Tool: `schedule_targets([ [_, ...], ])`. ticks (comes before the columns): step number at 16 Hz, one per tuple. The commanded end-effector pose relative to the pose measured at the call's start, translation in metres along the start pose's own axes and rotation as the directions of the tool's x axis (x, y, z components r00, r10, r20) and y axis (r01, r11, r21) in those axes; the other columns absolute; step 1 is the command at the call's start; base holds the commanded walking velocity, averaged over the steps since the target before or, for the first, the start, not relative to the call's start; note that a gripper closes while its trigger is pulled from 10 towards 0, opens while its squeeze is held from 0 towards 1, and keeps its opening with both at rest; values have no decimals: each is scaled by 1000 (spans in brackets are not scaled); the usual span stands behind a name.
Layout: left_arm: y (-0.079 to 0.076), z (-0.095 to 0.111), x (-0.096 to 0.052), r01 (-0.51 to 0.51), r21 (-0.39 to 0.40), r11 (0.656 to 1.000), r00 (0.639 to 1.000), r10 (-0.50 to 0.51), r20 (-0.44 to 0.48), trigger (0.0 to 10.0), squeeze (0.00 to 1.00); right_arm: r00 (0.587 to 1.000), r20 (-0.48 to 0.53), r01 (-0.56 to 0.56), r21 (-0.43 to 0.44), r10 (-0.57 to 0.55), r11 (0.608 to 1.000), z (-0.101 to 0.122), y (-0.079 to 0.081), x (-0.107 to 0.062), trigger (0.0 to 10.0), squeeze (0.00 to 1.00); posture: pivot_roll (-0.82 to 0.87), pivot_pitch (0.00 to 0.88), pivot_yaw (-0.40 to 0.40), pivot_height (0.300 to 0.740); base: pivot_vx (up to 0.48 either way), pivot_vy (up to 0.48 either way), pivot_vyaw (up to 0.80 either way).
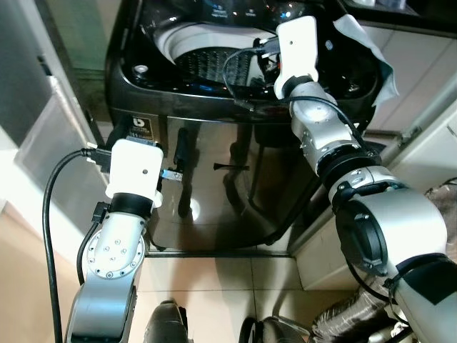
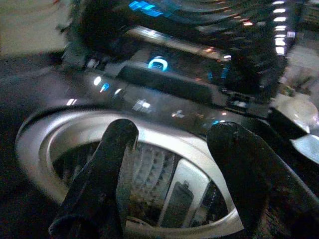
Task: Clothes washing
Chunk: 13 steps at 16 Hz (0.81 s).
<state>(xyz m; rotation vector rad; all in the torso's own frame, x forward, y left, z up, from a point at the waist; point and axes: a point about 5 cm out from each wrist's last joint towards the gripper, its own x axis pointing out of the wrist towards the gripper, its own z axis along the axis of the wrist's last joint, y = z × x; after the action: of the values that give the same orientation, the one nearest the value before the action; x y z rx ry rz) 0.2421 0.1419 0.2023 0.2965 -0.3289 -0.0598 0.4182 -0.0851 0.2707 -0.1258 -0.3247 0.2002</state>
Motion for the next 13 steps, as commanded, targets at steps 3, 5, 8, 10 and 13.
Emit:
schedule_targets([
  [3, -10, -11, 15, 41, 37, 998, 999, -40, -21, 10000, 0, 966, 251, 34, 75, -52, 997, 27, -18, -5, 10000, 0, 122, 13, -86, 740, 0, 0, 0],
  [5, -14, -19, 25, 60, 58, 997, 998, -58, -25, 10000, 0, 959, 275, 39, 90, -63, 995, -1, -24, -34, 10000, 0, 79, 0, -75, 740, 0, 0, 0],
  [8, -12, -31, 30, 48, 56, 997, 997, -45, -60, 10000, 0, 979, 203, -8, 95, -11, 995, -48, -17, -90, 10000, 0, 31, 0, -59, 740, 0, 0, 0],
  [10, -11, -46, 26, 18, 44, 999, 991, -12, -131, 10000, 0, 996, 32, -91, 169, 86, 982, -96, -9, -146, 10000, 0, 8, 0, -46, 740, 0, 0, 0],
  [13, -5, -56, 10, -28, 61, 998, 983, 39, -179, 10000, 0, 977, -173, -79, 242, 123, 967, -134, -13, -181, 10000, 0, 4, 0, -44, 740, 0, 0, 0],
])
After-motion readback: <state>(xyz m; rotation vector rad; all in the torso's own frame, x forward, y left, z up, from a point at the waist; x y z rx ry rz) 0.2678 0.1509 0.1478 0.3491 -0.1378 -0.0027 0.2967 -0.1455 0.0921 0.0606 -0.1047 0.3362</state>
